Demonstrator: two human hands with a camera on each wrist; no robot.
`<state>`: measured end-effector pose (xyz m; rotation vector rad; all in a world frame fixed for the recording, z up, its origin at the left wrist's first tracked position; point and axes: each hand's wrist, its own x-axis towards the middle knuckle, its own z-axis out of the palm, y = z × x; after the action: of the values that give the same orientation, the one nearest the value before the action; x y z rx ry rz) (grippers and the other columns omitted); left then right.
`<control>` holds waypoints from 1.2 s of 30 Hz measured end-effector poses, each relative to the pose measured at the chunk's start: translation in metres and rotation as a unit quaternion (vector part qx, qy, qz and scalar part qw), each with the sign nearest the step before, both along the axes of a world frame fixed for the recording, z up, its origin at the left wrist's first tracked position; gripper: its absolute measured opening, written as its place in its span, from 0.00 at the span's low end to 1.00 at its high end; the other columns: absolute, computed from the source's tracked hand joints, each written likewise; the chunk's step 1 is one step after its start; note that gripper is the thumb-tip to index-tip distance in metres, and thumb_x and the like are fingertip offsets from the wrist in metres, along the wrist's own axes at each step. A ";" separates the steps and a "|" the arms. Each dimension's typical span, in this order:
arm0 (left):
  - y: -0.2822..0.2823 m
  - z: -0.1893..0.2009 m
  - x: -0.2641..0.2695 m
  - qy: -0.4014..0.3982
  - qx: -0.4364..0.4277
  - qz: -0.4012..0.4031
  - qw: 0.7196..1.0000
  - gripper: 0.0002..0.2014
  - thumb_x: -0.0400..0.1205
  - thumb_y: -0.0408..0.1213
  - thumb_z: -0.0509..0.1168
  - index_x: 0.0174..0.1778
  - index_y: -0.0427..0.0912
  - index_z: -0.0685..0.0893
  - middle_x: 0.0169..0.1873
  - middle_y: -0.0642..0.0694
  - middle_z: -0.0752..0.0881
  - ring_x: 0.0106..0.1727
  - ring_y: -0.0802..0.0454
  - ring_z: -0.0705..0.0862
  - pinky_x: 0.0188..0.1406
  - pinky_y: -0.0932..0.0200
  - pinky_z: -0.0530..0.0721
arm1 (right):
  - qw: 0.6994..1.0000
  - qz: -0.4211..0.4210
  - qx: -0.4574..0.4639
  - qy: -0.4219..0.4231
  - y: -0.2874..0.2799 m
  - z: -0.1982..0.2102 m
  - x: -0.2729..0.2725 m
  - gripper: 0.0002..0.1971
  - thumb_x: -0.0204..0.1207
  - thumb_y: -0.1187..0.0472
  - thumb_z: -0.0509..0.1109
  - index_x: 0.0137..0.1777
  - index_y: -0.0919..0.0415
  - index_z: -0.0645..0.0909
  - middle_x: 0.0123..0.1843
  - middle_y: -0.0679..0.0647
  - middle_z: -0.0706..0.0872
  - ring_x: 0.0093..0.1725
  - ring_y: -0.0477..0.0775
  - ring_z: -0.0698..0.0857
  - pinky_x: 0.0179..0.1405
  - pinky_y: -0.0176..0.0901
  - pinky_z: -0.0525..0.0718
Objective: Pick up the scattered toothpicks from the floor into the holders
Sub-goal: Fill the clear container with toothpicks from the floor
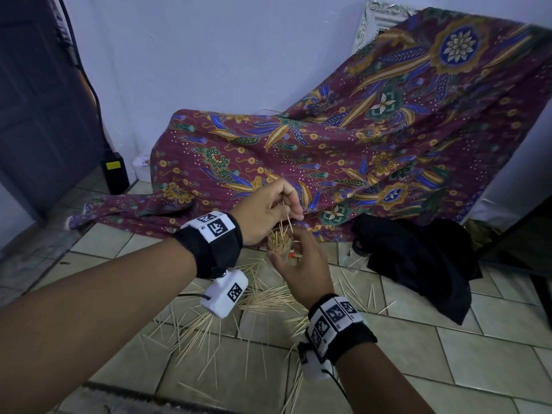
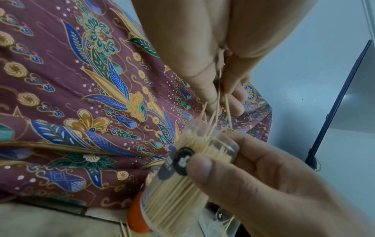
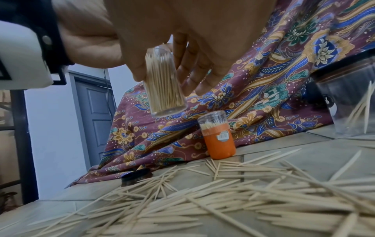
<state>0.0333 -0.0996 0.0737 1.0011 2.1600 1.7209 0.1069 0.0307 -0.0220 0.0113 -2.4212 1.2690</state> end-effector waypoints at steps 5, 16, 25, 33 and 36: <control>-0.002 -0.005 0.001 0.018 -0.041 -0.007 0.999 0.11 0.85 0.19 0.53 0.55 0.38 0.74 0.54 0.44 0.87 0.58 0.59 0.87 0.62 0.62 0.83 | 1.000 -0.005 -0.006 -0.008 0.001 0.003 0.001 0.24 0.71 0.49 0.79 0.64 0.53 0.77 0.58 0.45 0.81 0.55 0.44 0.83 0.56 0.48 0.85; -0.009 -0.002 0.002 0.141 -0.175 -0.056 0.973 0.22 0.86 0.25 0.57 0.74 0.48 0.70 0.71 0.52 0.79 0.73 0.64 0.74 0.73 0.66 0.71 | 1.000 -0.002 -0.013 0.006 0.004 0.004 0.002 0.22 0.72 0.51 0.79 0.63 0.52 0.77 0.58 0.42 0.81 0.55 0.43 0.81 0.56 0.38 0.82; -0.029 -0.021 -0.001 0.241 -0.385 -0.104 0.885 0.26 0.90 0.42 0.50 0.85 0.56 0.52 0.84 0.61 0.50 0.84 0.63 0.44 0.85 0.54 0.47 | 1.000 -0.021 -0.011 0.003 0.018 0.009 -0.003 0.23 0.71 0.49 0.79 0.64 0.51 0.78 0.57 0.44 0.82 0.54 0.41 0.81 0.55 0.37 0.81; -0.029 -0.023 -0.002 0.338 -0.439 -0.095 0.827 0.28 0.87 0.49 0.47 0.85 0.59 0.47 0.84 0.56 0.39 0.85 0.54 0.37 0.84 0.46 0.44 | 1.000 -0.027 0.001 0.009 0.020 0.007 -0.005 0.22 0.71 0.50 0.79 0.63 0.52 0.78 0.54 0.45 0.82 0.53 0.42 0.80 0.53 0.35 0.79; -0.030 -0.022 -0.006 0.333 -0.403 -0.073 0.849 0.30 0.86 0.48 0.49 0.84 0.59 0.46 0.85 0.55 0.41 0.85 0.54 0.40 0.84 0.50 0.43 | 1.000 -0.026 0.011 0.010 0.022 0.005 -0.007 0.24 0.71 0.48 0.79 0.64 0.53 0.78 0.56 0.45 0.82 0.55 0.45 0.81 0.56 0.43 0.82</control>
<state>0.0277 -0.1298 0.0514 1.5314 2.6808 0.2472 0.1004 0.0531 -0.0170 -0.0334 -2.4023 1.2145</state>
